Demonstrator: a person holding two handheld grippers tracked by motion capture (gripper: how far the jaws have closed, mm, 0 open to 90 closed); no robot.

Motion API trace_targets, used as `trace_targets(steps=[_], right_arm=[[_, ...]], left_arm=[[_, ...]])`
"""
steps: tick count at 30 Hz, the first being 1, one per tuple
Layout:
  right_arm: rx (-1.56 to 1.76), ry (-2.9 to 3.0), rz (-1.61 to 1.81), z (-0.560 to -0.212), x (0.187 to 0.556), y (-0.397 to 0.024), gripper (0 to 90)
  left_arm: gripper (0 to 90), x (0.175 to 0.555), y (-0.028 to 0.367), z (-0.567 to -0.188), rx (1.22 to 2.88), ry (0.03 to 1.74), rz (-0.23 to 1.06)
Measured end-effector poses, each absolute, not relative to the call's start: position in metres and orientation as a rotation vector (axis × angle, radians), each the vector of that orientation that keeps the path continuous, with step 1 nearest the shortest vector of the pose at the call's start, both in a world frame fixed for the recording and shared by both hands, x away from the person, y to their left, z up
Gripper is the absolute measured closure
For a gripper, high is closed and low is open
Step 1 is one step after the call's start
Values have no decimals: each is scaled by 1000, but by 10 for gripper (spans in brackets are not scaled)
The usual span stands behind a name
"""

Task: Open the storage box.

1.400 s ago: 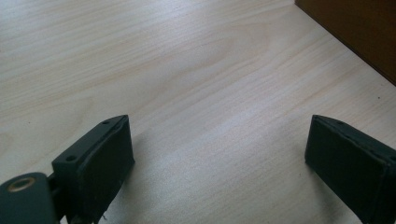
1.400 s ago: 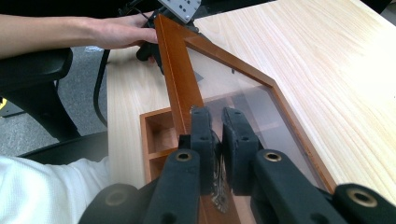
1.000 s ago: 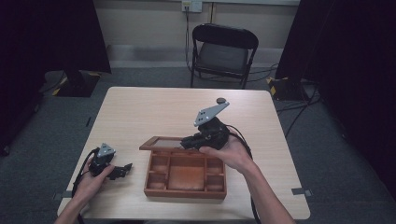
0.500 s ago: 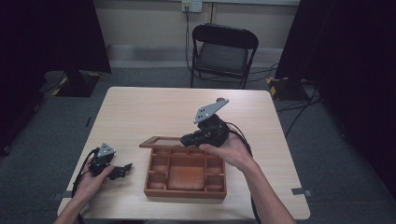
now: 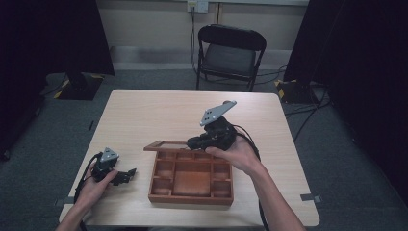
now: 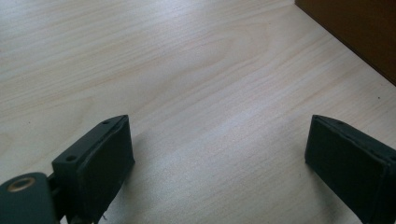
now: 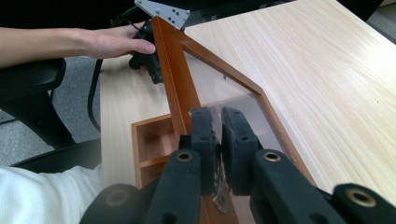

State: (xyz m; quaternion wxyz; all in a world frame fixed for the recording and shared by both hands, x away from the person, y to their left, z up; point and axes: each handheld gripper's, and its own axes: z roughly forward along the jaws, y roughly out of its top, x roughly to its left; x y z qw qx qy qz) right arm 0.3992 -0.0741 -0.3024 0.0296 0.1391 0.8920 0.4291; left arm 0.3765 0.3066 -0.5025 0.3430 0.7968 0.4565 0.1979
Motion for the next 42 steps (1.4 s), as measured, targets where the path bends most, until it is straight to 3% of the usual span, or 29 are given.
trace_targets(steps=[42], right_arm=[[443, 2741, 1338, -302, 398, -75, 851]], left_arm=[[71, 376, 307, -503, 2070, 1187, 514]])
